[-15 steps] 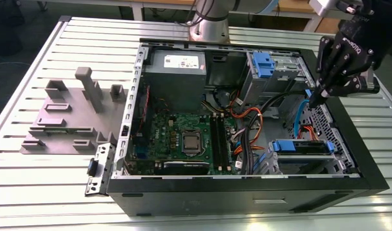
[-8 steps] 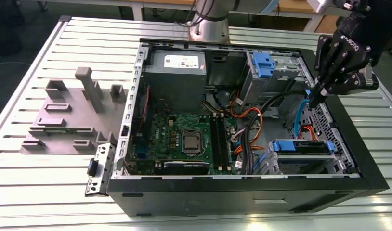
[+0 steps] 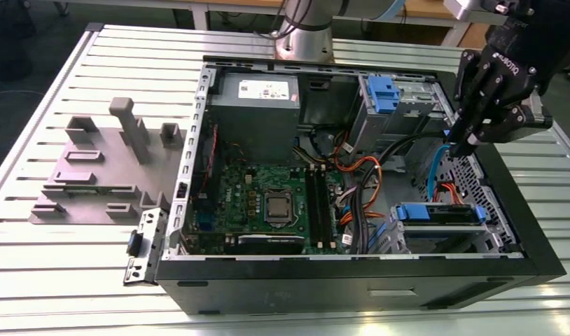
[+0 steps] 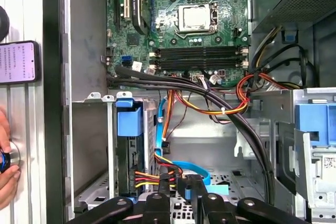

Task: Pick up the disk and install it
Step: 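Insert the second disk wire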

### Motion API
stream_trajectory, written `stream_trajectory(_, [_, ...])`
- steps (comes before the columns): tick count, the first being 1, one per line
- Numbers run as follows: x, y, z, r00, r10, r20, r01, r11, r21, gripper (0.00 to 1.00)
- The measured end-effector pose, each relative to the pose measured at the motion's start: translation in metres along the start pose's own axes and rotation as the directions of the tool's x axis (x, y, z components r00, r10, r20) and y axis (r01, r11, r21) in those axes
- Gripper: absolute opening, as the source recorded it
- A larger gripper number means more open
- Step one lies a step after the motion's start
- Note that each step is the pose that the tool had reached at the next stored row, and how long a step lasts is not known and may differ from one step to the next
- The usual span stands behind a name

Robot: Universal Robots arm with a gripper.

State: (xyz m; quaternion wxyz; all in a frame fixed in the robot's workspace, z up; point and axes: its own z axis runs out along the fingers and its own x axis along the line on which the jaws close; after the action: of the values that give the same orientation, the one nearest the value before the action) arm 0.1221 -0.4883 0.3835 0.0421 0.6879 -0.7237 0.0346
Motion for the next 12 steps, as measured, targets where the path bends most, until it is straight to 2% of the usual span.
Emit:
stream_trajectory(2, [-0.0015, -0.0001, 0.0015, 1.0, -0.001, -0.0062, 0.001, 1.0, 0.0004, 0.3])
stream_trajectory(12, [-0.0066, -0.001, 0.0124, 0.998, -0.006, -0.0621, 0.006, 1.0, 0.0037, 0.3])
